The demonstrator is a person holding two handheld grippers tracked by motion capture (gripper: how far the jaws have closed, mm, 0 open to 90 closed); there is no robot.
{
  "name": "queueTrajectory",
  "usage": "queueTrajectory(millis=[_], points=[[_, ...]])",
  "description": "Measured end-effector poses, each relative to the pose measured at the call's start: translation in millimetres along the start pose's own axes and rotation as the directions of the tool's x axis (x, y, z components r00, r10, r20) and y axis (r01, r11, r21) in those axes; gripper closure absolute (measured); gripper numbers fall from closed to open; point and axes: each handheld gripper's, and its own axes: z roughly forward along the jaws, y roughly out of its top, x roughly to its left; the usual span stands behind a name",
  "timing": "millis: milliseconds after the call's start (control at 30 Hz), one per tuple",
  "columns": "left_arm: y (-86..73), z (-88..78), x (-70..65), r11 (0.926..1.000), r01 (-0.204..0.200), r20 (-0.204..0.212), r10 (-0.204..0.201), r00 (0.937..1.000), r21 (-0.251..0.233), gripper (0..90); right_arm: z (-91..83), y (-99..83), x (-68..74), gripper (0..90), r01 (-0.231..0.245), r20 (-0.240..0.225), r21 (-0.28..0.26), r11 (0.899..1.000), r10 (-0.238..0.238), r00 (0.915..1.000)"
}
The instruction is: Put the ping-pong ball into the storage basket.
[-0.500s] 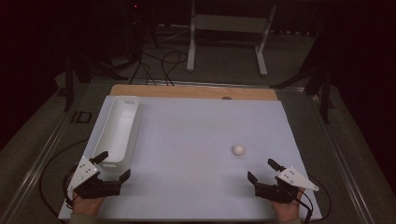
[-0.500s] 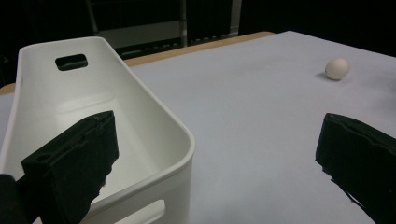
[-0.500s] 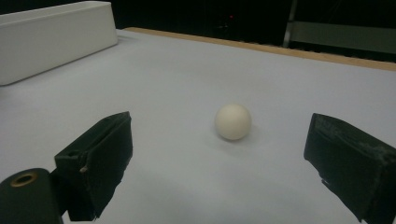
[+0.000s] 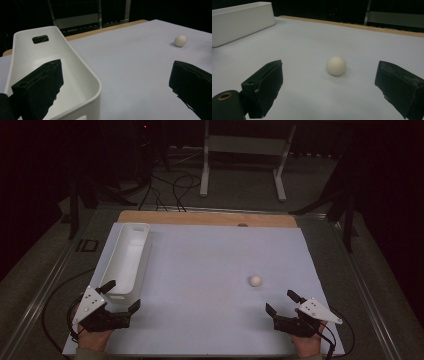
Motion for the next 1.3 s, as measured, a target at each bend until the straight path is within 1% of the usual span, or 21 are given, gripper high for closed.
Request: queueTrajectory(millis=[133, 267, 500, 567, 667, 700, 800, 900, 933, 1000, 1033, 1100, 1200, 1300], points=[[4.5, 0.5, -3.7, 1.0, -0.006, 0.003, 0.006, 1.0, 0.001, 0.0, -0.4, 1.0, 0.3, 7.6, 0.0, -0.001, 0.0, 1.0, 0.0, 1.0], [11.5, 3.6, -9.3, 0.9996, -0.018, 0.023, 0.018, 0.9996, 0.02, 0.0, -2.3, 2.6, 0.4, 7.6, 0.004, 0.0, -0.005, 1.0, -0.004, 1.0], [20.9, 7.9, -13.5, 0.9994, -0.02, 0.038, 0.019, 0.9991, 0.028, 0.0, -2.0, 4.0, 1.4, 7.5, 0.007, -0.003, 0.003, 1.0, -0.007, 1.0], [25.3, 10.4, -14.8, 0.9994, -0.015, 0.046, 0.013, 0.9989, 0.03, 0.0, -2.4, 4.2, 2.1, 7.4, 0.02, -0.005, 0.008, 1.0, -0.02, 0.9998], [35.6, 16.4, -19.4, 0.9987, -0.028, 0.058, 0.026, 0.998, 0.043, 0.0, -4.0, 4.3, 0.7, 7.5, 0.014, -0.001, 0.002, 1.0, -0.014, 0.9999], [35.6, 16.4, -19.4, 0.9987, -0.028, 0.058, 0.026, 0.998, 0.043, 0.0, -4.0, 4.3, 0.7, 7.5, 0.014, -0.001, 0.002, 1.0, -0.014, 0.9999], [44.0, 21.9, -22.5, 0.9976, -0.044, 0.063, 0.041, 0.9972, 0.054, 0.0, -4.1, 3.4, -0.7, 7.5, 0.006, 0.001, 0.001, 1.0, -0.006, 1.0], [52.1, 27.9, -23.5, 0.9971, -0.043, 0.08, 0.038, 0.9961, 0.063, 0.0, -2.8, 2.2, -1.0, 7.5, 0.003, 0.006, 0.006, 1.0, -0.003, 1.0], [57.9, 32.4, -25.4, 0.9967, -0.044, 0.094, 0.038, 0.9949, 0.069, 0.0, -2.9, 2.3, -1.0, 7.5, 0.003, 0.006, 0.005, 1.0, -0.003, 1.0], [60.8, 35.0, -26.5, 0.9964, -0.048, 0.102, 0.041, 0.994, 0.07, 0.0, -2.9, 2.4, -1.1, 7.5, 0.004, 0.006, 0.005, 1.0, -0.004, 1.0], [66.3, 40.3, -29.5, 0.9955, -0.061, 0.115, 0.053, 0.992, 0.072, 0.0, -2.7, 2.4, -1.0, 7.5, 0.005, 0.007, 0.005, 1.0, -0.005, 1.0], [68.7, 43.4, -31.0, 0.9951, -0.067, 0.121, 0.058, 0.9909, 0.073, 0.0, -2.6, 2.3, -0.9, 7.5, 0.005, 0.007, 0.005, 1.0, -0.005, 1.0], [76.2, 54.2, -36.0, 0.9943, -0.079, 0.154, 0.067, 0.9858, 0.072, 0.0, -2.3, 2.2, -0.7, 7.5, 0.006, 0.007, 0.006, 1.0, -0.006, 1.0], [83.2, 62.5, -41.1, 0.9933, -0.095, 0.174, 0.083, 0.9813, 0.065, 0.0, -2.6, 2.0, -0.8, 7.5, 0.004, 0.006, 0.006, 1.0, -0.004, 1.0]])
